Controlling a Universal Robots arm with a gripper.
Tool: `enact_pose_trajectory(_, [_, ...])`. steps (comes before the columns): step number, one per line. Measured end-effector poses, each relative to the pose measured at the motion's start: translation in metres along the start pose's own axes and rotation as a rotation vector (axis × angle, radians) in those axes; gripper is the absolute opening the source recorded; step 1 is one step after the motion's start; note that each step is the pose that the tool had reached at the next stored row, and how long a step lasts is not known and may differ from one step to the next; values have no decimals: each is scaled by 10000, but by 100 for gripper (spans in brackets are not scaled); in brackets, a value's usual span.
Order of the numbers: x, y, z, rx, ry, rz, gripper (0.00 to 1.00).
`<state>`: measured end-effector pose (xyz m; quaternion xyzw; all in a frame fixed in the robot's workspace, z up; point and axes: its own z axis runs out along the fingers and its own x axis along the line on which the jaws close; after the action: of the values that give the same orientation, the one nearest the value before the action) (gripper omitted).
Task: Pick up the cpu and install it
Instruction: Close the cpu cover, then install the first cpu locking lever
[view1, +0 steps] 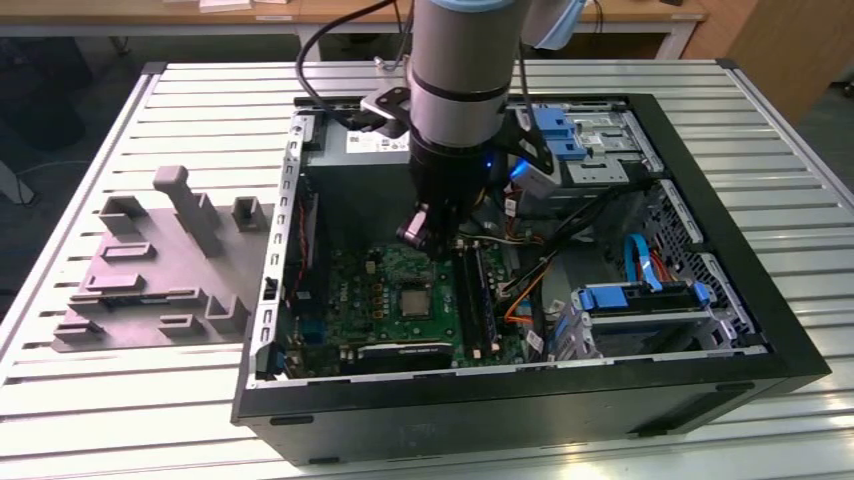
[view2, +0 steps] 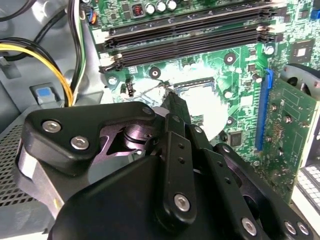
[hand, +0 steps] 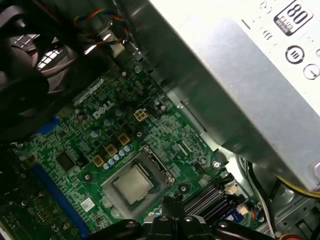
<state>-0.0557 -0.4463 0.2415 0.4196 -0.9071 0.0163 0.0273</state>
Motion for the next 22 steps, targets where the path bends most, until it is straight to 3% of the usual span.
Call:
enact_pose_trajectory(9, [99,-51,10,0,1,-13,11])
enact_pose_trajectory(22, [110,-46,10,1,0,-19,11])
